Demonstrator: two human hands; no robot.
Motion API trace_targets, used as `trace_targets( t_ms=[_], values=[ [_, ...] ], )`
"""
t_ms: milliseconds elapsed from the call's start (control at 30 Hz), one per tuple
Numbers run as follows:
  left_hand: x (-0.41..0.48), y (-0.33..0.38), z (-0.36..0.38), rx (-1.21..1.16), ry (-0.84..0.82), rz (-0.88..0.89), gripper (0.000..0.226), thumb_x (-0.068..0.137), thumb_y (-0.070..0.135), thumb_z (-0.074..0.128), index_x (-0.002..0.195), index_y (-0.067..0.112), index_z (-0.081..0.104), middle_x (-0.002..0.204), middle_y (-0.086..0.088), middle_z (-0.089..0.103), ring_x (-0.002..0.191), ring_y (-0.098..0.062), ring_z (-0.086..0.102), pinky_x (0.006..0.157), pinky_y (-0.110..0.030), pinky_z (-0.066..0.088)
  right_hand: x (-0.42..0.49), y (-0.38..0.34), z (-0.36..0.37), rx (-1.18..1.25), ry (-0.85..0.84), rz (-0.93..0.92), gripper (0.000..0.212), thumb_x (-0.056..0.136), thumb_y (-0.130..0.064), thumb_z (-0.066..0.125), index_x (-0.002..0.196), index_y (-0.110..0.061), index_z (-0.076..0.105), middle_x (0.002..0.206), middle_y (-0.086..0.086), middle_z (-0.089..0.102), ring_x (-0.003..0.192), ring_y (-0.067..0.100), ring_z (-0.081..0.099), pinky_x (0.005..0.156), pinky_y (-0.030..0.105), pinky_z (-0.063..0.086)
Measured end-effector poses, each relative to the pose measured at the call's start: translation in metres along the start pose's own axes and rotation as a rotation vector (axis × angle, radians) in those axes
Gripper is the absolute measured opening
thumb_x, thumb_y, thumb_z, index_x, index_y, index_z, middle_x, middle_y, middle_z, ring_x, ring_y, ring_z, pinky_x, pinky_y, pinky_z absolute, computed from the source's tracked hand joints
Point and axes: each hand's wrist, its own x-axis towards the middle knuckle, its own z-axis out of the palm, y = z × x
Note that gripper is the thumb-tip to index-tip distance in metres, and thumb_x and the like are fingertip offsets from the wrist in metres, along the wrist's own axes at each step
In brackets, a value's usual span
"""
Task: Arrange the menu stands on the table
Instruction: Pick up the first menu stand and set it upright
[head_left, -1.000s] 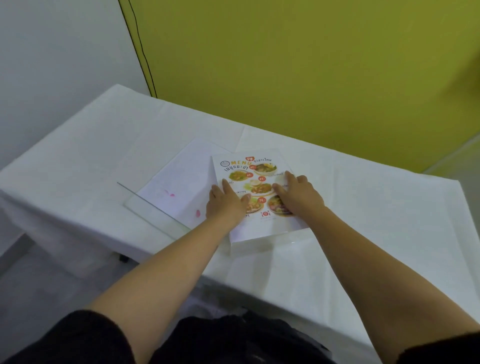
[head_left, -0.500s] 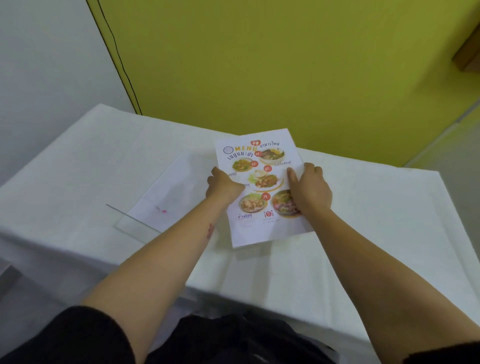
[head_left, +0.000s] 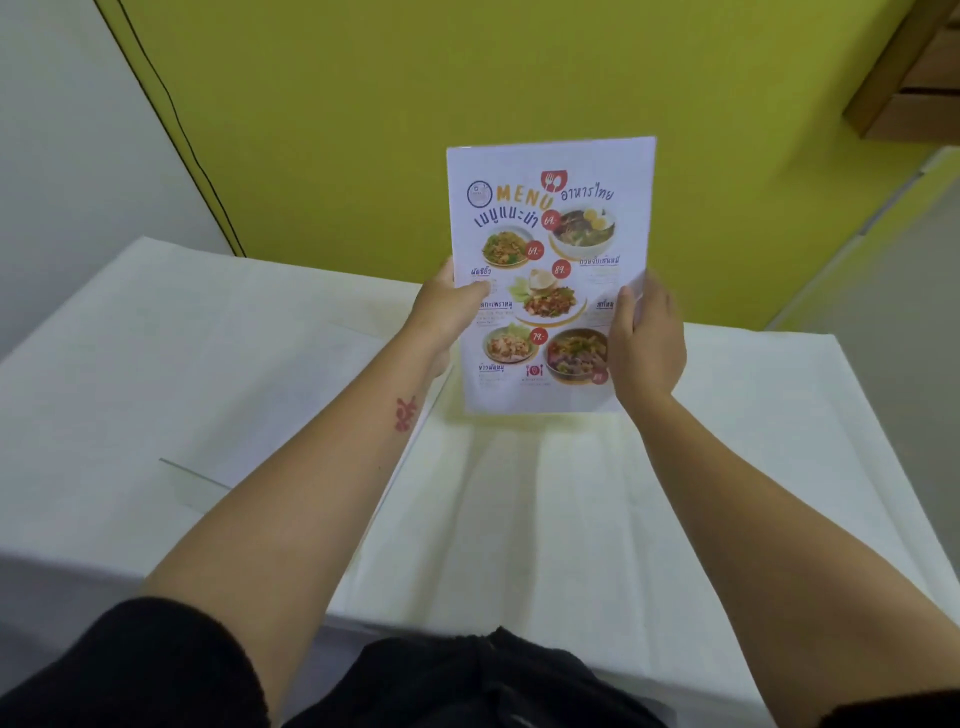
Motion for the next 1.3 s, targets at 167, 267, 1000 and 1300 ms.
trace_targets(
  t_ms=[167,267,1000,1300],
  values=[
    [0.035,-0.016,0.011,-0.027,-0.060,0.088,0.063,0.086,0.036,0.058,0.145,0.040,0.039,0.140,0.015,0.057,0.127,-0.007,0.055,0.105,-0.040,0.045,0.013,0.011,0.004,0.085,-0.060,0.077,0.056,0.094,-0.041,0.031,0.149,-0.032,0.033,0.141,-0.005,0.052,0.121,0.020,0.056,0.097,0.041,0.048],
    [0.076,-0.037,0.019,-0.034,-0.112,0.100,0.079,0.076,0.044,0.060,0.149,0.048,0.029,0.154,0.016,0.041,0.140,-0.009,0.042,0.114,-0.046,0.037,0.023,0.019,0.007,0.105,-0.091,0.125,0.056,0.093,-0.042,0.033,0.149,-0.037,0.031,0.145,-0.011,0.050,0.121,0.019,0.058,0.098,0.043,0.049],
    [0.062,-0.029,0.019,0.048,-0.103,0.114,0.080,0.096,0.011,0.058,0.158,0.031,0.011,0.142,0.014,0.048,0.124,-0.006,0.047,0.102,-0.033,0.043,0.021,0.018,0.009,-0.035,-0.255,0.026,0.080,0.094,-0.028,0.048,0.159,-0.020,0.003,0.165,-0.004,0.020,0.140,0.025,0.041,0.097,0.038,0.043],
    [0.027,-0.023,0.016,0.137,-0.120,0.119,0.078,0.099,0.014,0.057,0.159,0.027,0.008,0.149,0.009,0.042,0.121,-0.003,0.039,0.094,-0.024,0.033,0.005,0.016,0.002,-0.112,-0.284,-0.024,0.076,0.097,-0.033,0.048,0.159,-0.017,0.007,0.165,-0.002,0.019,0.146,0.023,0.034,0.107,0.040,0.038]
  ],
)
